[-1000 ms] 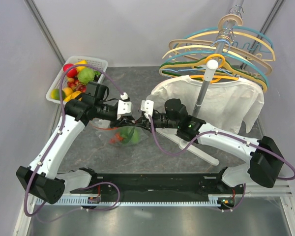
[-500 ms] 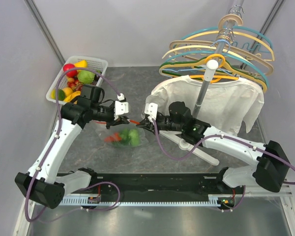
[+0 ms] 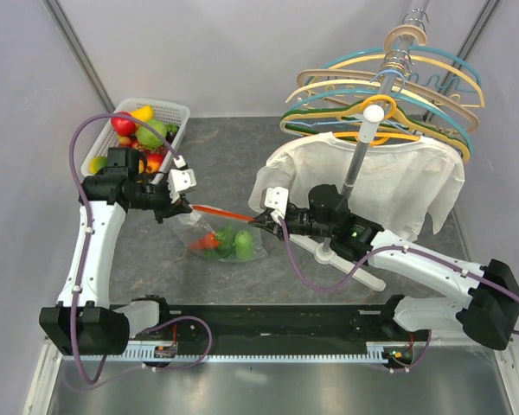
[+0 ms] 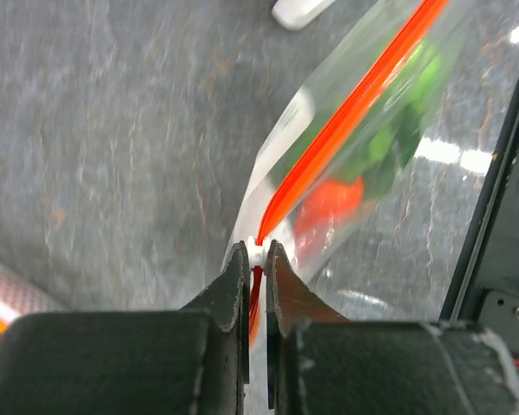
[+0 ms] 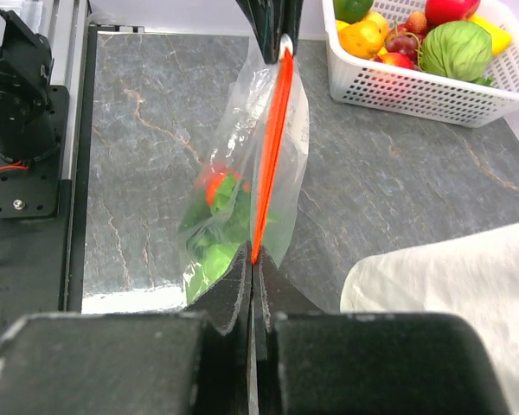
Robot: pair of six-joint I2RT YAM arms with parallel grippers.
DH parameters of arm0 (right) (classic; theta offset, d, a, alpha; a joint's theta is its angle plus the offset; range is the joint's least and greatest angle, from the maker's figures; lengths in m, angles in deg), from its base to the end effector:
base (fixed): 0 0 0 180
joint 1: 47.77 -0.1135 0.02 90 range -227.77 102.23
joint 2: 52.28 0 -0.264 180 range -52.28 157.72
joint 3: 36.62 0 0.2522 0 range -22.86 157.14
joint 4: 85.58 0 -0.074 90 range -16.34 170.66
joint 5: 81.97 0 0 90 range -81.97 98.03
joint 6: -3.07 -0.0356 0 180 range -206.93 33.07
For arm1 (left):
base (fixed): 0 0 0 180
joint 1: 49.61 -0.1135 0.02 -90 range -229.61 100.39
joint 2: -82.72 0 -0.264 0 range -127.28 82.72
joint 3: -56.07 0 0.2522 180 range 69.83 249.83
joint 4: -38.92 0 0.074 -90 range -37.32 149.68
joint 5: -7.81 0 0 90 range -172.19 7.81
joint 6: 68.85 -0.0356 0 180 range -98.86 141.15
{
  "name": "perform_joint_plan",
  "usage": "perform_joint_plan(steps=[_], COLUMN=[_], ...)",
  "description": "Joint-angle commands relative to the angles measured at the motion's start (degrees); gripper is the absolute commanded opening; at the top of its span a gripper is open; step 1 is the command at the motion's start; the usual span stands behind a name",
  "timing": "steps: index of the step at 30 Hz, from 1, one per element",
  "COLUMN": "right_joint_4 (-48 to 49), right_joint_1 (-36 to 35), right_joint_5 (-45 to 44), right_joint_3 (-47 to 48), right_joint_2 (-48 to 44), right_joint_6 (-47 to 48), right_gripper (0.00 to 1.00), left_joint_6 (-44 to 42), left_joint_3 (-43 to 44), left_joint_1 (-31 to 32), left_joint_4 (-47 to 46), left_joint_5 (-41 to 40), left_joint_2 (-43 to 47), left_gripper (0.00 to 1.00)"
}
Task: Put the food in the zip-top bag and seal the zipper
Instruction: Zip the zipper food storage bag at the center of the board.
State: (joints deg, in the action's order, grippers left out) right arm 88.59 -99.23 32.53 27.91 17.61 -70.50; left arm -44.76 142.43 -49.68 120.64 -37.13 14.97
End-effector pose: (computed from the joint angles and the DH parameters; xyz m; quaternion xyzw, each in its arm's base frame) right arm 0.1658 0.2319 0.3172 -0.5334 0.5512 0.3430 0.5422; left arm 0.2039 -0.0250 0.3499 0.5630 0.7057 -0.1956 0.3831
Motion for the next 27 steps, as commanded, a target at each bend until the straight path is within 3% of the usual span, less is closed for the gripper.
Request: perform_joint_plan(steps=[1, 20, 23, 24, 27], right_joint_4=[-1.5, -5.3, -4.8, -4.8, -4.4], right_joint_1=[0.7, 1.8, 1.9, 1.9, 1.9], right_joint_5=[0.3, 0.0, 0.6, 0.6, 2.0], right_joint_3=[-0.4, -0.5, 0.3, 0.5, 1.3], right_joint_2=[-4.2, -6.6, -5.6, -5.3, -4.1], right_joint_6=[1.5, 2.6, 2.2, 2.1, 1.9], right_gripper=[0.00, 0.00, 0.00, 0.00, 0.00], left_joint_6=[-8.1, -15.7, -15.8, -16.0, -16.2], left_joint_3=[1.9, 3.9, 7.0, 8.1, 12.0], left_joint_1=[-5.5, -15.2, -15.0, -15.1, -14.2], left_joint_4=[1.8, 5.9, 10.2, 11.6, 15.1], left_joint_5=[-8.9, -10.2, -4.0, -2.1, 5.8], left_joint_2=[-0.8, -4.3, -4.1, -4.1, -3.0], left_gripper=[0.02, 0.06, 0.24, 0.39, 0.63])
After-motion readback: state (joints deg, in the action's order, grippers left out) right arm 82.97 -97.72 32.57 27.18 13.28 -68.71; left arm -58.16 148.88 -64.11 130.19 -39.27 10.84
